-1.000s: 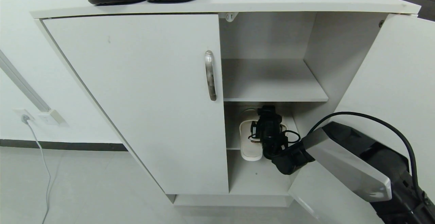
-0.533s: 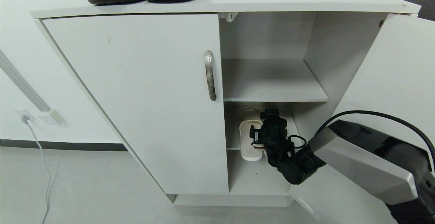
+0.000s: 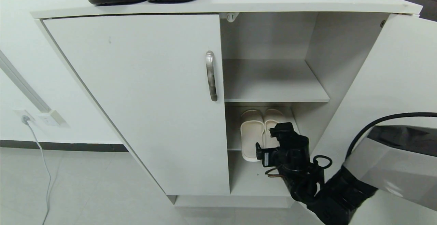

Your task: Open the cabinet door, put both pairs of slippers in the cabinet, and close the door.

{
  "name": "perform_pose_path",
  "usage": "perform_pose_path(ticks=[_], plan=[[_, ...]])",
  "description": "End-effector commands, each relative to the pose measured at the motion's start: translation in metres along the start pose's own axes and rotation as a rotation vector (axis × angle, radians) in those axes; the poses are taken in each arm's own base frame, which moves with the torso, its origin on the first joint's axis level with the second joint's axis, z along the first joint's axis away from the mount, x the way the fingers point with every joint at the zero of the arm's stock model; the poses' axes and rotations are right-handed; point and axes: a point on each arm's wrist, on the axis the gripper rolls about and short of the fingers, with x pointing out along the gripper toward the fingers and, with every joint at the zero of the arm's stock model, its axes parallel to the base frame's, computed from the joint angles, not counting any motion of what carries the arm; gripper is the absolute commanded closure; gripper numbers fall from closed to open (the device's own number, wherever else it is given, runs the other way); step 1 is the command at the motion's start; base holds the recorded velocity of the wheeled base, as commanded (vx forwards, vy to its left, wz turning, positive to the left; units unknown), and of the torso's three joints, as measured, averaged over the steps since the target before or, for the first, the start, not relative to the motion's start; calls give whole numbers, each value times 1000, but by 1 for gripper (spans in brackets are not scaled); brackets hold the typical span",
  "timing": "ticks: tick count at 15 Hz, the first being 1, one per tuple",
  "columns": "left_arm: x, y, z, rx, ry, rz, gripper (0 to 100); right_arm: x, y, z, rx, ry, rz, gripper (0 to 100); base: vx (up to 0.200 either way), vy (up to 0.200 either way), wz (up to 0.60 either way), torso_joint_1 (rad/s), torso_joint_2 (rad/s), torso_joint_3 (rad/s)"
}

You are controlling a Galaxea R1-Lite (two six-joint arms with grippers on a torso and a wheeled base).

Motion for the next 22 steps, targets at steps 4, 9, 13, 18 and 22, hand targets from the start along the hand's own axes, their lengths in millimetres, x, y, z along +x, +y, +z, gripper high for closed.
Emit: perform_pose_path(ticks=[4,9,13,18,22], plan=[[0,0,0,-1,1,0,100,-78,6,27,13,-44,146,0,0,0,0,0,0,0],[0,0,0,-1,1,0,100,-81,9,20,-6,-23,162,0,0,0,0,0,0,0],[0,0,0,-1,1,0,100,-81,11,16,-15,-14,165,0,0,0,0,0,0,0],[0,0,0,-1,1,0,100,-81,11,14,-17,-10,166,0,-200,0,0,3,-1,1],[0,0,0,-1,1,0,100,-77,12,3,-38,17,159,0,-200,0,0,-4,6,1]])
